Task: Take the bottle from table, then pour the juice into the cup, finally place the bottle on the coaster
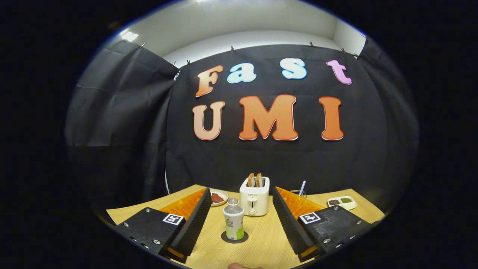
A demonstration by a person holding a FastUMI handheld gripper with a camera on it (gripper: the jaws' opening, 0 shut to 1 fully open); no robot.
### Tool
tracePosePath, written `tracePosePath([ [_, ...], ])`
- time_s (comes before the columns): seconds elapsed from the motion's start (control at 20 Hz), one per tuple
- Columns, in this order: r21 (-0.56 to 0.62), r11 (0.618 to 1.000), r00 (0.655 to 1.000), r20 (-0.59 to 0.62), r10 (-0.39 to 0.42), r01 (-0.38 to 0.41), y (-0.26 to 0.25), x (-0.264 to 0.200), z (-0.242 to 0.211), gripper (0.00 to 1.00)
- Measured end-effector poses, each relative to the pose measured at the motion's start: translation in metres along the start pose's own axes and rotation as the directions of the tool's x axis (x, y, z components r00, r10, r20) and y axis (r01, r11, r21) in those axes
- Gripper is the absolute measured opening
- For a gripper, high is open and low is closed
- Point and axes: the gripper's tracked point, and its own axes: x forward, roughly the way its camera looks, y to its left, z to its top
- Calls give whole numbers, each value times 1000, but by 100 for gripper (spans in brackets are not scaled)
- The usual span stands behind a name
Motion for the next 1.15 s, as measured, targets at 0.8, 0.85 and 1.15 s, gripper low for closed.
tracePosePath([
  [0.8,104,962,964,63,-258,251,-64,-64,6,97],
  [0.85,103,960,961,65,-267,260,-65,-65,3,97],
  [1.15,78,955,953,83,-292,286,-78,-74,14,97],
])
